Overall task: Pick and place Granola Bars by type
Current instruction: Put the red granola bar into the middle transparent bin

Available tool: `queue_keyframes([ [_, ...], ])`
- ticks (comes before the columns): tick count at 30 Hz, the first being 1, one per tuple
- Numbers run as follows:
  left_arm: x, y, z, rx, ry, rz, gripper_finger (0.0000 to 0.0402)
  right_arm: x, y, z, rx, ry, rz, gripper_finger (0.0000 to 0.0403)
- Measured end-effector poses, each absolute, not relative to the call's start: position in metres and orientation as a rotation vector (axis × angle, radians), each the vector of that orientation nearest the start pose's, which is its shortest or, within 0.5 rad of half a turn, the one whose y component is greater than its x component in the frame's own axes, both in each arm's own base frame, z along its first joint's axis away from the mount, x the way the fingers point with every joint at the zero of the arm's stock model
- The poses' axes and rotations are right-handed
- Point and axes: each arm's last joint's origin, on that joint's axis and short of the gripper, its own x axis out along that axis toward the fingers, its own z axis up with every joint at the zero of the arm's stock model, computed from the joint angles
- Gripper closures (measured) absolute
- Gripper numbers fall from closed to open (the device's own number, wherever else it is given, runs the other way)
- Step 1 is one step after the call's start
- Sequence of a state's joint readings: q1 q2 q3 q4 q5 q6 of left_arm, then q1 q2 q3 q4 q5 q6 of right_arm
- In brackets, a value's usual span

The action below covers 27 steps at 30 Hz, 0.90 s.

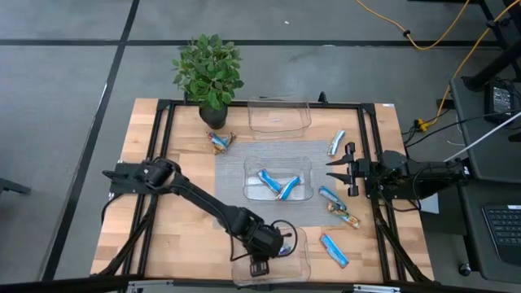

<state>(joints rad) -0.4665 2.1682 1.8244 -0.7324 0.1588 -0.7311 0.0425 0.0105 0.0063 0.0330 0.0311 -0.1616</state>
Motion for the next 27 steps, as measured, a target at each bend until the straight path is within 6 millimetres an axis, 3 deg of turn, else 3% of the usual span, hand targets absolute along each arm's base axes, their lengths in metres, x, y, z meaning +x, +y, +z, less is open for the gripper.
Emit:
queue_keyframes([
  [8, 0.403, -0.188, 0.274, -0.527, 1.043, -0.089, 0.0261, 0.098, 0.003, 0.168, -0.160, -0.030, 0.008, 0.0254],
  [16, 0.384, -0.163, 0.322, -0.454, 0.836, 0.132, 0.0261, 0.098, 0.003, 0.168, -0.160, -0.030, 0.008, 0.0254],
  [21, 0.365, -0.139, 0.329, -0.471, 0.833, 0.427, 0.0261, 0.098, 0.003, 0.168, -0.160, -0.030, 0.008, 0.0254],
  [27, 0.347, -0.104, 0.320, -0.475, 1.007, 0.709, 0.0261, 0.098, 0.003, 0.168, -0.160, -0.030, 0.008, 0.0254],
])
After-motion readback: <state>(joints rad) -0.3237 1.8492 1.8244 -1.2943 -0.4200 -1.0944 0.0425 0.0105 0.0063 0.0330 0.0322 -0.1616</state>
